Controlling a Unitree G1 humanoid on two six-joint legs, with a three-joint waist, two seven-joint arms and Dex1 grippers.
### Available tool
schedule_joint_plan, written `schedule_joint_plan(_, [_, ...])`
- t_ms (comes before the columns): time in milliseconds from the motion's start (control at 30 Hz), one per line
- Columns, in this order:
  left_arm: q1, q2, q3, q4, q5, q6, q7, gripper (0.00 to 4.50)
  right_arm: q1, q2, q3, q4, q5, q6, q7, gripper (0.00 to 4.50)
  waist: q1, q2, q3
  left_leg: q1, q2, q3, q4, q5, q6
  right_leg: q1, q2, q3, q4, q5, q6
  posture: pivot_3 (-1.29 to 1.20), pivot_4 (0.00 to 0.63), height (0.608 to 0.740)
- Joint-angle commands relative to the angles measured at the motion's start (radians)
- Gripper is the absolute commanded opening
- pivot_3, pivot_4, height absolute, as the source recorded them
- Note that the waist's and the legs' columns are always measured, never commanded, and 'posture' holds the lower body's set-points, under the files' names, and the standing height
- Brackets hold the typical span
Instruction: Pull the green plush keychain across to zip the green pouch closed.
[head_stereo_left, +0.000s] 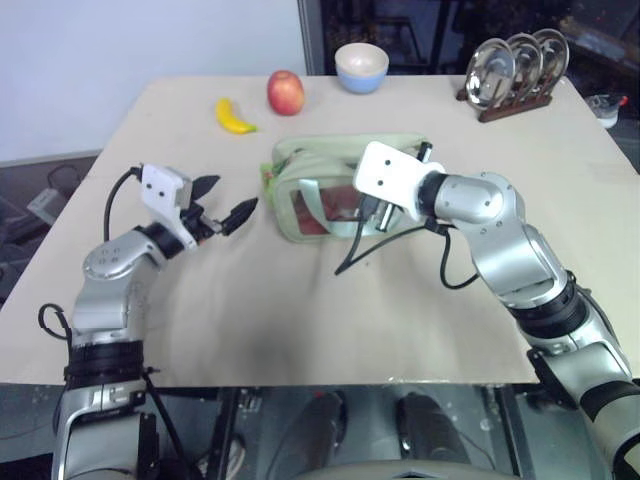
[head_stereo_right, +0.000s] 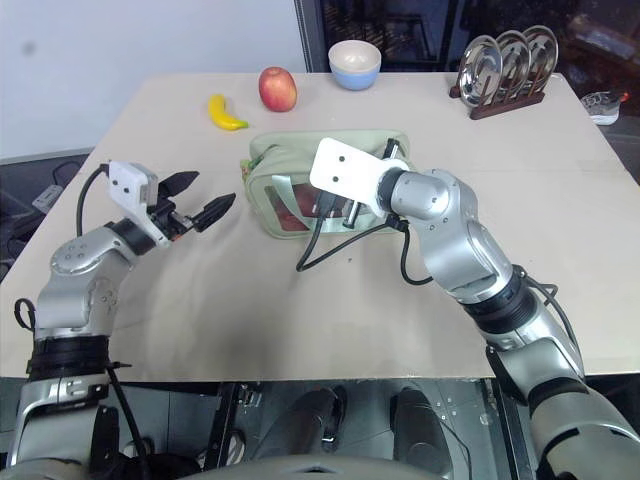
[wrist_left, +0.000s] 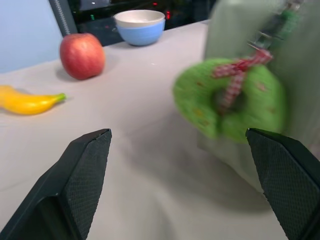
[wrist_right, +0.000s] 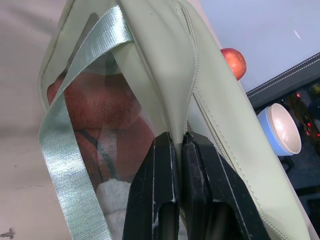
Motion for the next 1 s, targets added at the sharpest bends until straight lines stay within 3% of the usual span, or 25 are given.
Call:
schedule_joint_plan(33, [-0.057,-0.005,-0.014,0.05,0.029,-0.043,-0.001,4.5,0.003,0.001,-0.007,-0.053,-0.001,-0.013,-0.017,0.06,0.0,0.0,0.0,0.0,0.0,0.0,0.0,0.0,0.0,0.0,0.0,0.0,0.0,0.0,0.0,0.0,0.15,0.74])
schedule_joint_plan(433, [-0.172,-0.116,-0.118,0.19,0.128,-0.159,0.001,4.5,0.033,0.001,-0.002,-0.091,-0.003,0.011,-0.021,0.06,0.002,-0.001,0.0,0.0,0.0,-0.001,0.001,0.0,0.0,0.0,0.0,-0.001,0.0,0.0,0.0,0.0,0.15,0.74])
schedule_joint_plan(567, [-0.193,-0.128,-0.115,0.223,0.141,-0.181,0.009,3.26,0.03,0.006,0.002,-0.09,-0.003,0.02,-0.022,0.0,0.002,-0.001,0.0,0.0,0.0,-0.001,0.001,0.0,0.0,0.0,0.0,-0.001,0.0,0.0,0.0,0.0,0.15,0.74])
schedule_joint_plan(767, [-0.164,-0.055,-0.056,0.208,0.175,-0.318,0.036,0.21,0.031,0.045,0.018,-0.077,-0.001,0.023,-0.043,0.0,-0.014,-0.001,0.0,0.0,0.0,-0.002,0.001,0.0,0.0,0.0,0.0,-0.001,0.001,0.0,0.0,0.0,0.15,0.74])
schedule_joint_plan(1000, [-0.172,0.1,0.005,0.131,0.332,-0.626,0.182,0.07,0.021,0.091,0.022,-0.012,0.012,-0.006,-0.071,0.0,-0.022,-0.002,0.0,0.0,0.0,-0.002,0.001,0.0,0.0,0.0,0.0,0.0,0.0,0.0,0.0,0.0,0.15,0.74])
